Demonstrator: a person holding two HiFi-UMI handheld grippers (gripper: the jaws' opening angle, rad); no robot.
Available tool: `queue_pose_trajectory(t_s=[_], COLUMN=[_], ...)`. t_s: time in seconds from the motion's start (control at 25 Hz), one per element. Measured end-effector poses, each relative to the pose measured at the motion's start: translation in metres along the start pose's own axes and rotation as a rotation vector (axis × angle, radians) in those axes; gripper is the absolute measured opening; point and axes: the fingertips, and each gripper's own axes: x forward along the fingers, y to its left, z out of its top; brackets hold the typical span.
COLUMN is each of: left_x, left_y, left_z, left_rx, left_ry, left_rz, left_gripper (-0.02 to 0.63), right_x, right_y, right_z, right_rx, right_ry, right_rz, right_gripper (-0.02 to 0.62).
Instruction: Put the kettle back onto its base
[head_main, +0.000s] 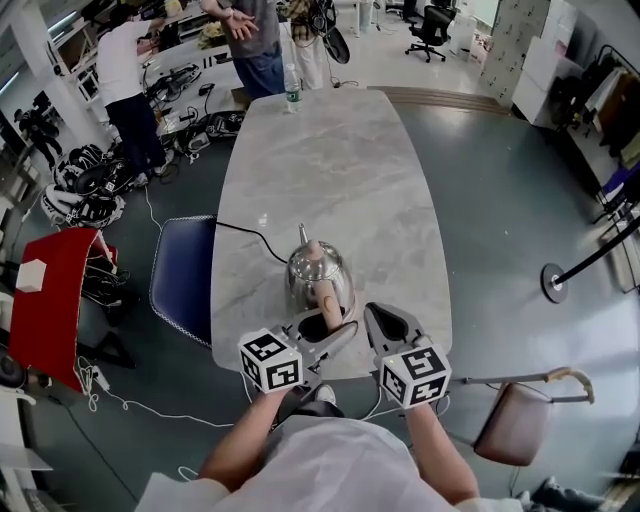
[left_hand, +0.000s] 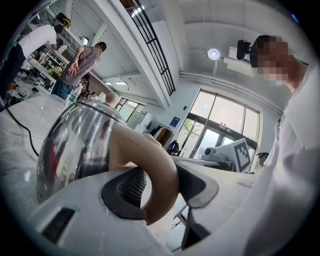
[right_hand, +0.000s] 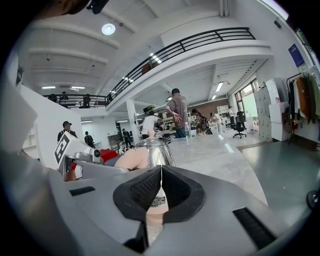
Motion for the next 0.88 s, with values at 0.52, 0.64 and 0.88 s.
queue_pose_trajectory(t_s=[0.52,0.64,0.88], left_x=[0.006,0.001,-0.003], left_y=[-0.004,-0.003,-0.004], left_z=[-0.017,-0.02,-0.027], left_rx=[0.057,0.065,0.086], left_ry=[0.036,0.039,0.065], left_rz=[0.029,0.04,0.069], left_gripper=[0.181,0.179,0.178], right_x=[-0.008,-0.009,-0.012], right_y=[0.002,0.002,0.006], right_z=[-0.003,-0.005,-0.005], right_rx=[-0.005,-0.001,-0.005], right_ry=[0.009,0.011,0.008], right_rz=[0.016,0.016,0.025], right_gripper=[0.006,0.006,0.006])
